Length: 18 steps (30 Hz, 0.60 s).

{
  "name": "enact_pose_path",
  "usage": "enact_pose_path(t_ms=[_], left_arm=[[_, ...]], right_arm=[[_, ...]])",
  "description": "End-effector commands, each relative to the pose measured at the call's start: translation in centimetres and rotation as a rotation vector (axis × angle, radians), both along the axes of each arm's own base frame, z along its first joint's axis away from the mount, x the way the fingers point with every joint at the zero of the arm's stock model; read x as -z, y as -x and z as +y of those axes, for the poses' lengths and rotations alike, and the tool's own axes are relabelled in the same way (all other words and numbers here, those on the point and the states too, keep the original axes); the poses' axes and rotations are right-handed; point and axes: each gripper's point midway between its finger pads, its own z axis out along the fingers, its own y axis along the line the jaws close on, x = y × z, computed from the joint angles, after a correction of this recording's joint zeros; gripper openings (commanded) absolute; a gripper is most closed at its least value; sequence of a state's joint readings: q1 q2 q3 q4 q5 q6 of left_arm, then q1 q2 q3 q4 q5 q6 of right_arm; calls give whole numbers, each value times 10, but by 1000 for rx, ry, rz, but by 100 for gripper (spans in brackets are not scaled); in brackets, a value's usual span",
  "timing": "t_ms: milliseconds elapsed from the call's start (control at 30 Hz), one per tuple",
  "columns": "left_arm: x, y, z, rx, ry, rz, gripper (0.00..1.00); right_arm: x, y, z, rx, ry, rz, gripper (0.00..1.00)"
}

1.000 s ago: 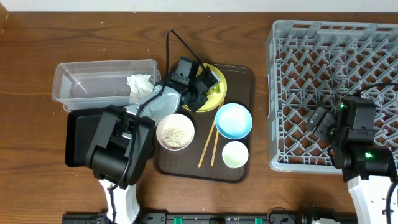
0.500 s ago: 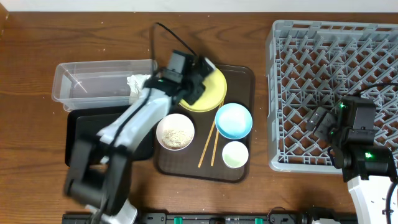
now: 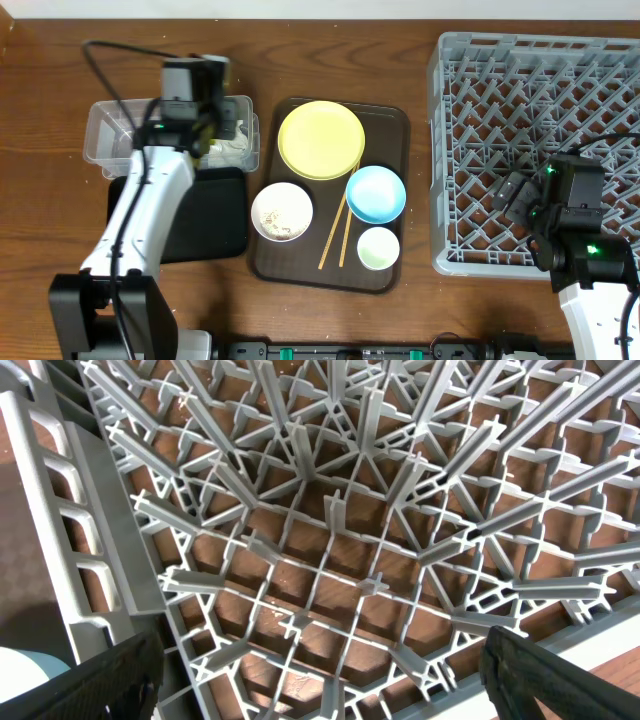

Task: Sort waste into correct bins and load items into the dishwasher rack
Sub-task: 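Move the wrapper with the left gripper and release it into the bin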

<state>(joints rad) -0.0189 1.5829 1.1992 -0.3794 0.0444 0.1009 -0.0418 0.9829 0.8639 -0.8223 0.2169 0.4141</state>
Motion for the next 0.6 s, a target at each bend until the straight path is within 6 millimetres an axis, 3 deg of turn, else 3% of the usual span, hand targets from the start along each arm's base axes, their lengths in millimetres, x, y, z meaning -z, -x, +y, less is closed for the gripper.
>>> enact_pose_path(t_ms=[0, 33, 167, 300, 367, 500, 567], left_arm=[[3, 3, 17, -101, 48, 12, 6], [4, 5, 19, -105, 52, 23, 7], [8, 10, 18, -103, 51, 48, 26], [10, 12, 18, -103, 51, 60, 53], [9, 15, 17, -101, 52, 66, 59], [-6, 24, 3, -68, 51, 50, 77], [-17, 27, -8, -39, 51, 29, 79]], right_arm=[[-7, -2, -4, 27, -6, -23, 99], [-7, -2, -4, 27, -6, -23, 99], [-7, -2, -4, 27, -6, -22, 99], [-7, -2, -4, 26, -6, -22, 99], [-7, -2, -4, 27, -6, -22, 99], [-7, -2, -4, 27, -6, -23, 99], [-8, -2, -4, 27, -6, -23, 99]])
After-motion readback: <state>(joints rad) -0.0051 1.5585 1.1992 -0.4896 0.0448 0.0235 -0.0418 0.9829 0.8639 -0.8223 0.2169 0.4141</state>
